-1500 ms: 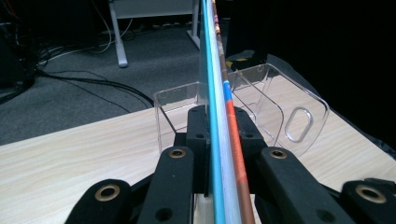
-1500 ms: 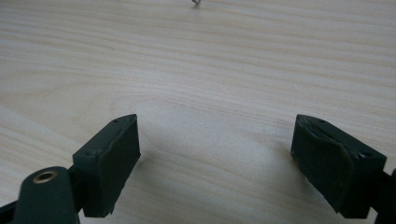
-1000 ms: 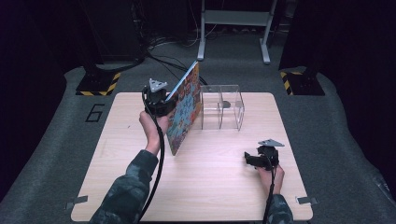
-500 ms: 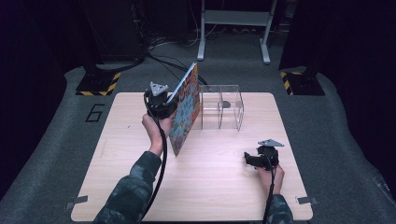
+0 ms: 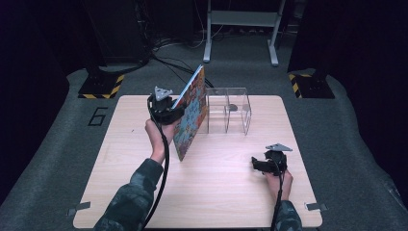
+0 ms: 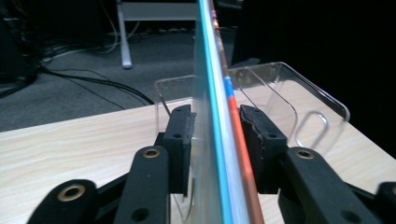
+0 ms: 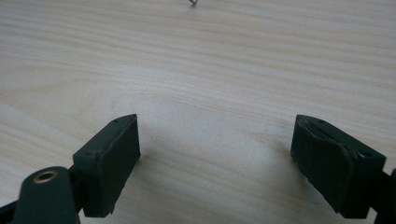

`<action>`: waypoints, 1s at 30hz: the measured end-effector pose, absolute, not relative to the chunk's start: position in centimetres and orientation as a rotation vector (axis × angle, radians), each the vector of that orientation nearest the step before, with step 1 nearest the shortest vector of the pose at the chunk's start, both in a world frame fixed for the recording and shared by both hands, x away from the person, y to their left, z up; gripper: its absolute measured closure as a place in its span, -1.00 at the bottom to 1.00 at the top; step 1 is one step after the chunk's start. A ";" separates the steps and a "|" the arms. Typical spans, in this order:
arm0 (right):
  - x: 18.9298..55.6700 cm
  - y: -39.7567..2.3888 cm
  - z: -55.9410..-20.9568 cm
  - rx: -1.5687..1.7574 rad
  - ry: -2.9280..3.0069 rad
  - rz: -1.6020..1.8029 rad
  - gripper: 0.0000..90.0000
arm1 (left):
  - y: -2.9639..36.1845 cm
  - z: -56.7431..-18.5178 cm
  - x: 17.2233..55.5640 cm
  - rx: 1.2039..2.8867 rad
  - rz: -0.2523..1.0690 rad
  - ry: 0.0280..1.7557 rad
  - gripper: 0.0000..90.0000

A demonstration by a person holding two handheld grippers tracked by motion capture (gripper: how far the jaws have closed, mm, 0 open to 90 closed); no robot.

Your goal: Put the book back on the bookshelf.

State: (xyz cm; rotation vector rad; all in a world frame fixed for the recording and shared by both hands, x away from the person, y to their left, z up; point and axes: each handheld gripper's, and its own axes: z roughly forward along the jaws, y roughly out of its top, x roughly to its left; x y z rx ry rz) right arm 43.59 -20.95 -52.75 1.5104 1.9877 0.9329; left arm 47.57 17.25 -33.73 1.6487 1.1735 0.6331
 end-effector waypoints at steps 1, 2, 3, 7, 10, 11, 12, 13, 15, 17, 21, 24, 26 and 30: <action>43.6 -20.9 -52.8 1.511 1.986 0.936 -0.66 | 17.4 -33.7 47.4 1.661 0.631 1.167 0.31; 43.6 -20.9 -52.8 1.511 1.985 0.934 -0.66 | 17.5 -33.6 47.3 1.661 0.631 1.167 0.20; 43.6 -20.9 -52.8 1.510 1.984 0.936 -0.66 | 17.6 -33.5 47.1 1.665 0.625 1.158 0.12; 43.6 -20.9 -52.8 1.512 1.983 0.928 -0.66 | 18.2 -33.1 46.1 1.685 0.625 1.134 -0.24; 43.6 -20.8 -52.8 1.521 1.978 0.926 -0.67 | 18.9 -32.6 45.2 1.696 0.631 1.112 -0.47; 43.6 -20.8 -52.8 1.518 1.979 0.924 -0.67 | 19.1 -32.5 44.9 1.707 0.624 1.103 -0.54; 43.6 -20.8 -52.8 1.512 1.985 0.924 -0.67 | 19.4 -32.4 44.6 1.716 0.634 1.096 -0.59; 43.6 -20.8 -52.8 1.508 1.988 0.922 -0.67 | 19.4 -32.4 44.6 1.716 0.634 1.096 -0.63; 43.6 -20.8 -52.8 1.502 1.997 0.916 -0.67 | 20.0 -32.3 43.9 1.731 0.639 1.080 -0.66; 43.6 -20.8 -52.8 1.488 2.002 0.909 -0.68 | 21.1 -32.5 43.0 1.763 0.621 1.069 -0.67; 43.7 -20.8 -52.8 1.493 1.999 0.910 -0.68 | 22.4 -33.3 42.0 1.784 0.628 1.072 -0.81; 43.7 -20.7 -52.8 1.505 1.993 0.909 -0.70 | 23.5 -34.3 41.2 1.821 0.643 1.081 -0.88; 43.7 -20.6 -52.8 1.505 1.998 0.907 -0.72 | 24.1 -35.1 40.8 1.827 0.652 1.101 -0.91; 43.8 -20.6 -52.8 1.493 2.008 0.905 -0.80 | 25.4 -37.1 40.1 1.838 0.663 1.138 -0.96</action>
